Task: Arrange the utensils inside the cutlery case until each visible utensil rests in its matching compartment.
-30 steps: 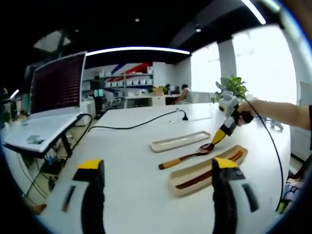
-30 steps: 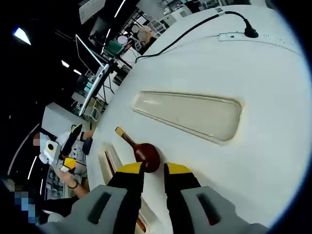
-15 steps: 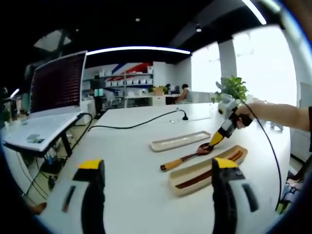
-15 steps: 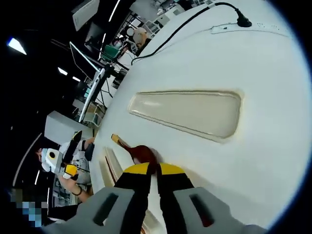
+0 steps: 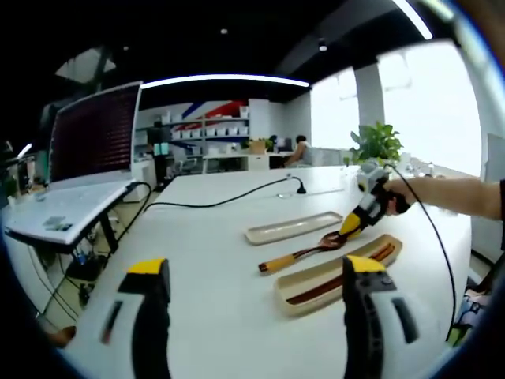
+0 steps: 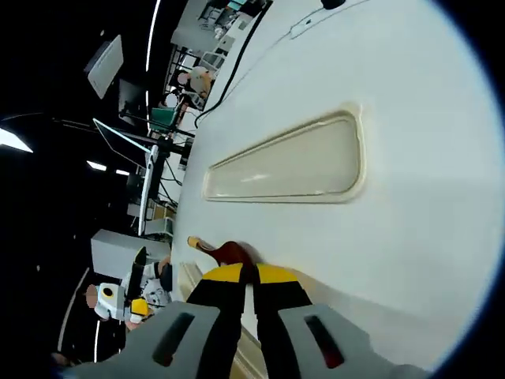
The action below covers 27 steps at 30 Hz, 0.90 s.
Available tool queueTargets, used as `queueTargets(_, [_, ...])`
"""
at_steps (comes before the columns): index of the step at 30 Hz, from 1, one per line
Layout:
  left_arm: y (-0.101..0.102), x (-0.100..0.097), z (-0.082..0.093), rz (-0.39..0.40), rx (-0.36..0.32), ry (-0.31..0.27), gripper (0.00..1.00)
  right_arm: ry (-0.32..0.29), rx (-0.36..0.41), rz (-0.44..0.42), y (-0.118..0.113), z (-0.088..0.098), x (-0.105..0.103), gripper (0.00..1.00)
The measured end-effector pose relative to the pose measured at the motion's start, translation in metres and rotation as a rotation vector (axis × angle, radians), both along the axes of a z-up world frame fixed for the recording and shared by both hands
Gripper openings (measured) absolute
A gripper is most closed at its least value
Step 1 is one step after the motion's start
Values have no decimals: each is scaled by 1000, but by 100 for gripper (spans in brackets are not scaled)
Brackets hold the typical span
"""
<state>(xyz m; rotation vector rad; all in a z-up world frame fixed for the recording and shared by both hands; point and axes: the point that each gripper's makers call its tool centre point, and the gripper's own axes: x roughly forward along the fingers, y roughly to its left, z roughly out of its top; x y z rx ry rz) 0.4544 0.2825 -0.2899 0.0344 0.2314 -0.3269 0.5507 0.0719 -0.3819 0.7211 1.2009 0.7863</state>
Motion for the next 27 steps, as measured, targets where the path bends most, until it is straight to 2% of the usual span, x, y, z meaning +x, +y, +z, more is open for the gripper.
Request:
queueTargets(5, [-1, 0, -1, -4, 0, 2, 96, 28, 44, -7, 0, 2, 2, 1])
queueTargets(8, [-2, 1, -1, -6, 2, 3, 96, 21, 51, -22, -1, 5, 2, 1])
queueTargets(16, [0, 1, -1, -2, 0, 5, 96, 9, 64, -32, -6, 21, 8, 1])
queueTargets(19, [-1, 1, -2, -6, -3, 6, 96, 12, 108, -49, -7, 31, 9, 1])
queueTargets(23, [-1, 2, -8, -5, -8, 23, 96, 2, 132, -66, -9, 42, 3, 1])
queueTargets(27, [-1, 2, -7, -5, -10, 23, 96, -9, 127, -101, -20, 47, 1, 1])
